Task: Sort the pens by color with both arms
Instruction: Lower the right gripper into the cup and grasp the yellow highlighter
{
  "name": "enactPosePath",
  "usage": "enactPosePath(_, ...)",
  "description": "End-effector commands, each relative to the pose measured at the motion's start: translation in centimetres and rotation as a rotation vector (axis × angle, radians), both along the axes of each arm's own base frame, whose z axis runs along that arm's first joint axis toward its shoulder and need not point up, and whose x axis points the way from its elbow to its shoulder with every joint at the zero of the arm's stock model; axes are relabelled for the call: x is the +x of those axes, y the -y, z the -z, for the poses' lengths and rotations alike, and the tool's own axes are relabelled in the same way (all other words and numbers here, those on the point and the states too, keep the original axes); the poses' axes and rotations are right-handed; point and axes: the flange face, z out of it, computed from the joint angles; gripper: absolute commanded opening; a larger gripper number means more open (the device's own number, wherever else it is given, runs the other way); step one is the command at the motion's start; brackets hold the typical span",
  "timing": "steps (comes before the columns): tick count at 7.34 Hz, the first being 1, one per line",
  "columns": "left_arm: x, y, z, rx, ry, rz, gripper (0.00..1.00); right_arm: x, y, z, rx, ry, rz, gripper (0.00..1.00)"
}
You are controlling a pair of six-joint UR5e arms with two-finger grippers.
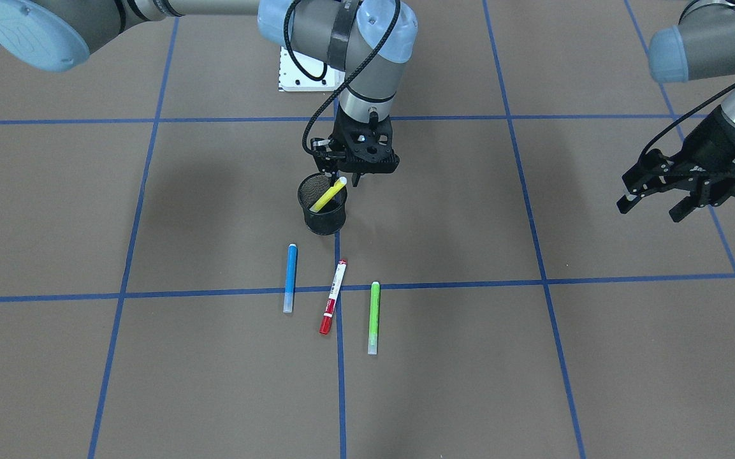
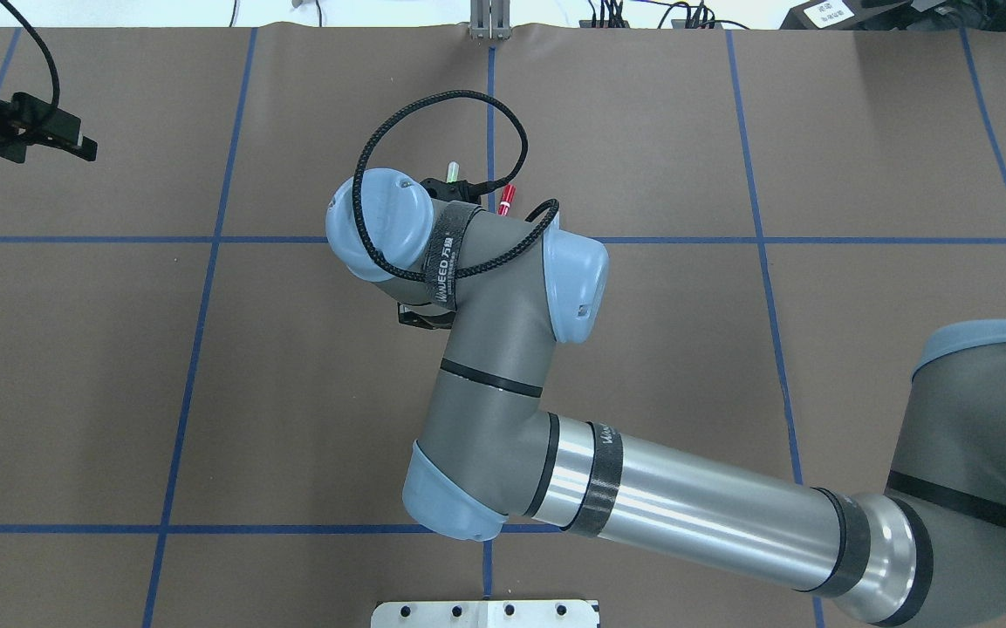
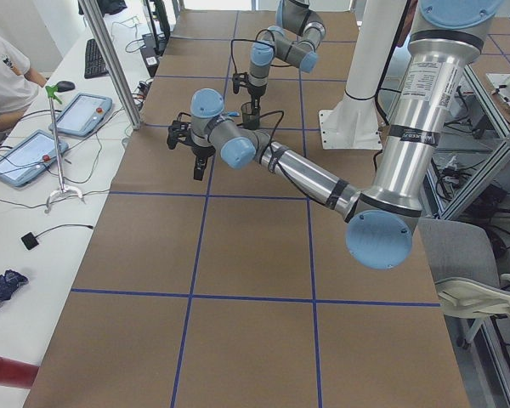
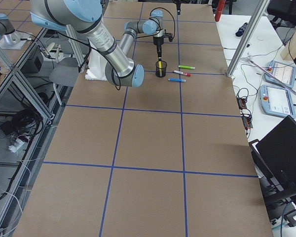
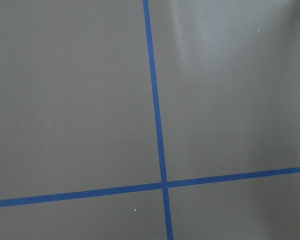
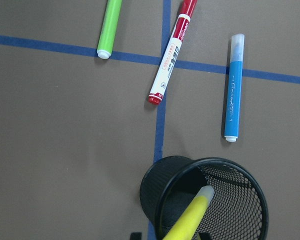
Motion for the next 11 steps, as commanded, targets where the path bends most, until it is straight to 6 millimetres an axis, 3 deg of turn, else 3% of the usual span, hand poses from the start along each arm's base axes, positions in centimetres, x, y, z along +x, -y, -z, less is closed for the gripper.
enactPosePath(1,-0.1,0.0,0.0,-0.001,-0.001,0.001,0.99,0.1,0.1,-0.1,0.000,-0.001,-0.001,0.31)
enactPosePath(4,-0.1,0.0,0.1,0.001,-0.001,0.001,0.99,0.3,0.1,-0.1,0.001,-0.004,0.004,0.18)
enactPosePath(5,-0.1,0.0,0.1,0.001,-0.001,0.001,0.99,0.8,0.1,0.3,0.005,-0.010,0.010,0.08)
enactPosePath(6,-0.1,0.0,0.1,0.001,-0.001,0.001,0.99,1.9,0.0,0.9,0.012,-0.019,0.022,0.00)
enactPosePath(7,-0.1,0.0,0.1,0.001,-0.003,0.001,0.99,3.5,-0.2,1.6,0.018,-0.027,0.035,0.00)
enactPosePath(9,-0.1,0.0,0.1,0.000,-0.002,0.002,0.99,4.8,0.4,1.9,0.024,-0.023,0.033,0.00)
enactPosePath(11,-0.1,0.0,0.1,-0.002,-0.003,0.004,0.99,9.5,0.9,4.0,0.029,0.047,0.006,0.00)
